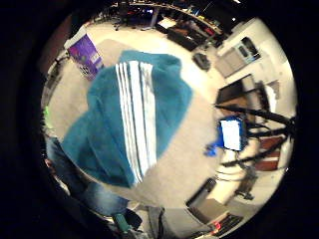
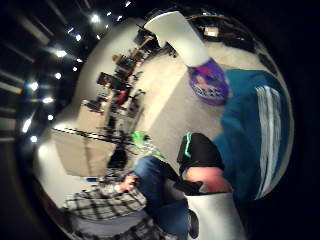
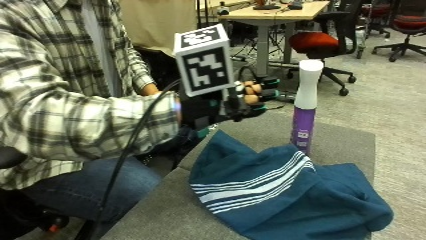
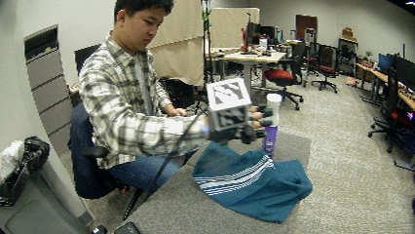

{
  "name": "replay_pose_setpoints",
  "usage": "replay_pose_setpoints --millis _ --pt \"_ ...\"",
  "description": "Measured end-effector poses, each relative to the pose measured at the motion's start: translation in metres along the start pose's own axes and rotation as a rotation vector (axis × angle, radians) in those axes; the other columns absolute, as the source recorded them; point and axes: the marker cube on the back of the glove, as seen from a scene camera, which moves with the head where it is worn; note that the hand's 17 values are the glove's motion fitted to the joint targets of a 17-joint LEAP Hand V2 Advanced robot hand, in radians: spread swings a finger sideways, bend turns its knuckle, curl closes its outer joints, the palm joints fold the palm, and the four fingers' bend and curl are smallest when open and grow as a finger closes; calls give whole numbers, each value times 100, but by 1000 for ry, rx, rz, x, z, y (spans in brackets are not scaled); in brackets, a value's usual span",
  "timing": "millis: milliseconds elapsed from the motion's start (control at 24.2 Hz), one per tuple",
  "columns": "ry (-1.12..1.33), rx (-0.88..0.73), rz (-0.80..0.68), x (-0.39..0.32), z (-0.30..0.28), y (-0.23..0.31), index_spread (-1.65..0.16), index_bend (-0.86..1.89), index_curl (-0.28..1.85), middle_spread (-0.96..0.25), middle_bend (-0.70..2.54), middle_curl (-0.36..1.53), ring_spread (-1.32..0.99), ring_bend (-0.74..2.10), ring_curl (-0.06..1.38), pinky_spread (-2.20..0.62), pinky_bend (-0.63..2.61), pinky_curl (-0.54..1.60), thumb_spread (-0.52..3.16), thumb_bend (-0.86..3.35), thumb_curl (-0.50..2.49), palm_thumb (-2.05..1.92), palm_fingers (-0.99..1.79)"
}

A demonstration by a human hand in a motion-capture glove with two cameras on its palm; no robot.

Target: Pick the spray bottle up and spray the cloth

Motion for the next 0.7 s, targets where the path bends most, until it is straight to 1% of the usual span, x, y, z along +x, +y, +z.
replay_pose_setpoints --millis 165,372,537,702 --pt "138 -15 4 -1 -14 91 -40 18 29 -8 17 31 10 28 33 19 46 29 100 -3 54 60 -2" --pt "275 8 107 -9 -17 199 -40 18 29 -9 18 31 12 28 32 20 45 28 103 -3 53 56 0" --pt "293 37 212 -22 -16 271 -40 19 30 -9 19 31 12 28 32 21 43 28 105 -2 52 56 2" --pt "275 67 283 -43 -13 323 -40 19 31 -9 19 31 13 27 31 21 42 27 106 -2 52 57 3"
